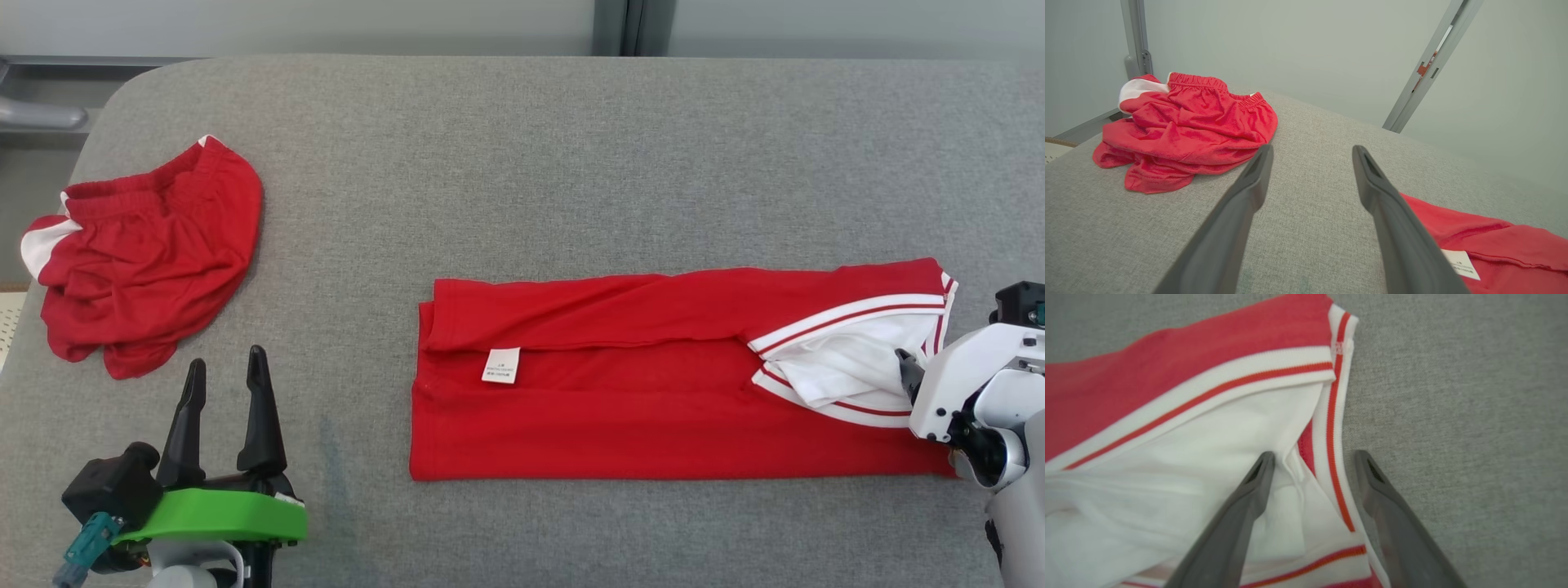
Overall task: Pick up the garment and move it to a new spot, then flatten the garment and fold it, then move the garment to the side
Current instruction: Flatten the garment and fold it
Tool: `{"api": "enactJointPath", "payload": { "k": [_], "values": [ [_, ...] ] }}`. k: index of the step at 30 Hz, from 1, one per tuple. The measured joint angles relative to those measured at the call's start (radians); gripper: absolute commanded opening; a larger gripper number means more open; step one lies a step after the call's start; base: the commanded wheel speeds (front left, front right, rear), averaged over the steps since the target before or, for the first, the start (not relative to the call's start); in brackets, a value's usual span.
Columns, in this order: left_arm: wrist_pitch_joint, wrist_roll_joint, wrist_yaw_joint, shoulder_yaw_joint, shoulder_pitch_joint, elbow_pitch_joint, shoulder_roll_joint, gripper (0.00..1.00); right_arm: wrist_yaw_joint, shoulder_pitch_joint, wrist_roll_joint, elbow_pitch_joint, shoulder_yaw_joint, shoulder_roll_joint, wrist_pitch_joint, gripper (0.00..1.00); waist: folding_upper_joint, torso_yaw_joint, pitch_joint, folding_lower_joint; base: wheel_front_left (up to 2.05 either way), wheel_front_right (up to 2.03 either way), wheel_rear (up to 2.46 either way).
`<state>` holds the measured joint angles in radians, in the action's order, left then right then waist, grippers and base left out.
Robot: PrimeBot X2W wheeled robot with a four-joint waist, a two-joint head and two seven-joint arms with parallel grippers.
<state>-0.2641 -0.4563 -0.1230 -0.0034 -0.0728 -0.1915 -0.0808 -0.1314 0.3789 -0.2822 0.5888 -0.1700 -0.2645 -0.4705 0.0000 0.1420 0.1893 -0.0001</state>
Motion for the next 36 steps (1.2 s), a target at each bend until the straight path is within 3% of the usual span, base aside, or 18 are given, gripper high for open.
{"api": "enactJointPath", "payload": {
  "k": [4,5,6,11,17,22,27,30,36],
  "values": [
    [0.0,0.001,-0.001,-0.007,-0.002,-0.006,0.003,1.0,0.0,0.026,-0.006,0.035,0.025,-0.002,-0.005,1.0,0.0,0.002,0.008,0.0,0.0,0.0,0.0],
    [0.0,0.0,-0.001,-0.008,-0.003,-0.009,0.004,1.0,0.001,0.032,-0.011,0.04,0.036,-0.005,-0.007,0.46,0.0,0.0,0.009,0.0,0.0,0.0,0.0],
    [0.0,0.0,-0.001,-0.009,-0.004,-0.01,0.004,1.0,0.001,0.035,-0.014,0.042,0.041,-0.008,-0.005,0.02,0.0,-0.001,0.01,0.0,0.0,0.0,0.0],
    [0.0,0.001,-0.001,-0.012,-0.008,-0.02,0.004,1.0,-0.002,0.041,-0.025,0.049,0.035,-0.019,0.045,0.0,0.0,-0.013,0.005,0.0001,0.0,0.0,0.0],
    [0.0,0.001,-0.002,-0.014,-0.018,-0.034,-0.006,1.0,-0.001,0.021,-0.022,0.029,-0.03,-0.083,0.087,0.0,0.0,-0.029,-0.02,0.0001,0.0,0.0,0.0],
    [0.0,0.003,-0.002,-0.014,-0.024,-0.035,-0.014,1.0,-0.001,-0.006,-0.003,-0.023,-0.099,-0.12,0.093,0.0,0.0,-0.054,-0.04,0.0,0.0,0.0,0.0],
    [0.0,0.009,-0.002,-0.018,-0.032,-0.037,-0.021,1.0,0.0,-0.036,0.037,-0.116,-0.128,-0.113,0.058,0.0,0.0,-0.075,-0.058,0.0001,0.0,0.0,0.0],
    [0.0,0.009,-0.001,-0.022,-0.032,-0.037,-0.022,1.0,0.0,-0.052,0.04,-0.195,-0.079,-0.082,0.028,0.0,0.0,-0.082,-0.067,0.0001,0.0,0.0,0.0],
    [0.0,0.008,-0.002,-0.039,-0.025,-0.041,-0.024,1.0,0.0,-0.086,0.014,-0.335,0.114,-0.03,-0.042,0.0,0.0,-0.074,-0.081,0.0001,0.0,0.0,0.0]
  ]
}}
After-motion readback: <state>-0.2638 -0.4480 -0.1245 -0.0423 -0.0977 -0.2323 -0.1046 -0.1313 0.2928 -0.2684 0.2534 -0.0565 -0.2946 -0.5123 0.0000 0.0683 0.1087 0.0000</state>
